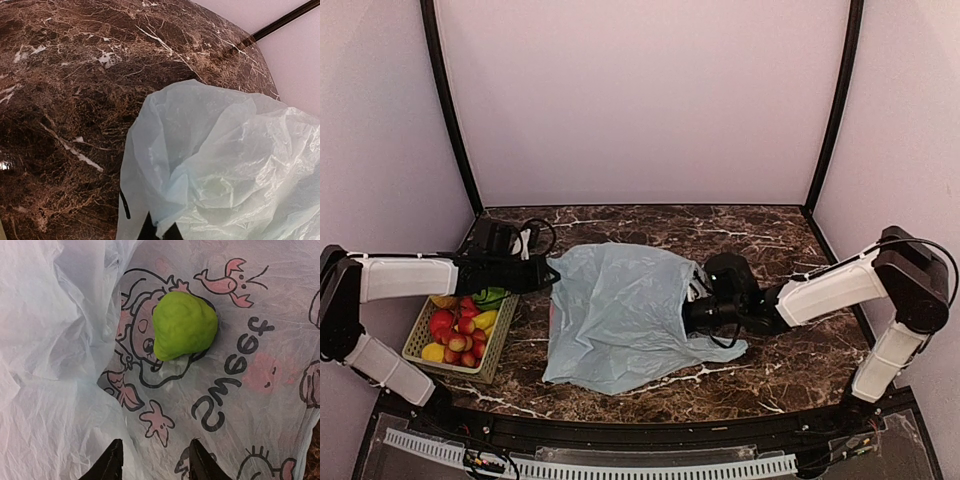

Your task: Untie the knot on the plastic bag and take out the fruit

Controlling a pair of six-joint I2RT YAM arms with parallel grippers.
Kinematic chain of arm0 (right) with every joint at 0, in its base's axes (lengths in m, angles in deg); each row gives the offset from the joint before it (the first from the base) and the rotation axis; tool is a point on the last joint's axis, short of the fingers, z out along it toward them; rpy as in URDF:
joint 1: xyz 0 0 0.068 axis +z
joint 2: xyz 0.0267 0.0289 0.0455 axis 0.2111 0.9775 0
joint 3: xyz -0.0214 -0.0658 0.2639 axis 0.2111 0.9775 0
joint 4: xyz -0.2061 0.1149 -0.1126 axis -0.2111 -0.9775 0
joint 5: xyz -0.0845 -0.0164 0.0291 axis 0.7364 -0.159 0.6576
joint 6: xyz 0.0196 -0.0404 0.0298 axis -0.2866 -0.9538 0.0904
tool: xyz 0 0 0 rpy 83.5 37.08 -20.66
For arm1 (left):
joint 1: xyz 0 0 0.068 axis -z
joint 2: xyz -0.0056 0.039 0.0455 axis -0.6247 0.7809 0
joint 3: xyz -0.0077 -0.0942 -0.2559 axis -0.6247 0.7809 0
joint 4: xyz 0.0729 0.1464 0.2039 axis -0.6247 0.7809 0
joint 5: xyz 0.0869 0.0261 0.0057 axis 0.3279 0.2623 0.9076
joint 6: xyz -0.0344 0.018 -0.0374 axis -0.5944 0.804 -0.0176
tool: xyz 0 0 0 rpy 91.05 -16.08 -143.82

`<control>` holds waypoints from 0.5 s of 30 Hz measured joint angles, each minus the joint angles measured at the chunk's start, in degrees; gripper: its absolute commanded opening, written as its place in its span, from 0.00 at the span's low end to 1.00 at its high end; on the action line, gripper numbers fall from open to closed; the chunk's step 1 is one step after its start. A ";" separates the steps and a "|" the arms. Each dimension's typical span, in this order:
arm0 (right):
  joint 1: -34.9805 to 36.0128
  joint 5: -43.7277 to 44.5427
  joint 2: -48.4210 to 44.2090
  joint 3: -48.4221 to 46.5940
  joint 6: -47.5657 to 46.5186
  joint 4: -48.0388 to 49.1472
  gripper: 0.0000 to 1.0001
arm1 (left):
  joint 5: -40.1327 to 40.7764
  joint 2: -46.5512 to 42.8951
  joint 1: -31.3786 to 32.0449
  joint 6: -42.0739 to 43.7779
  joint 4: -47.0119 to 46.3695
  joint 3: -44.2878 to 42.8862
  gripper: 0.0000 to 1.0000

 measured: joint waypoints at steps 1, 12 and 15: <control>-0.22 -0.15 -0.72 0.94 0.02 -0.17 0.42 | 0.24 0.28 -0.02 0.26 0.37 -0.28 0.01; -2.89 2.29 -13.44 9.33 0.02 -4.98 0.42 | 0.90 2.23 -1.18 2.38 1.81 -1.44 0.01; -4.15 3.58 -19.26 10.73 -0.37 -7.08 0.42 | 0.96 2.32 -1.66 2.82 1.86 -1.44 0.10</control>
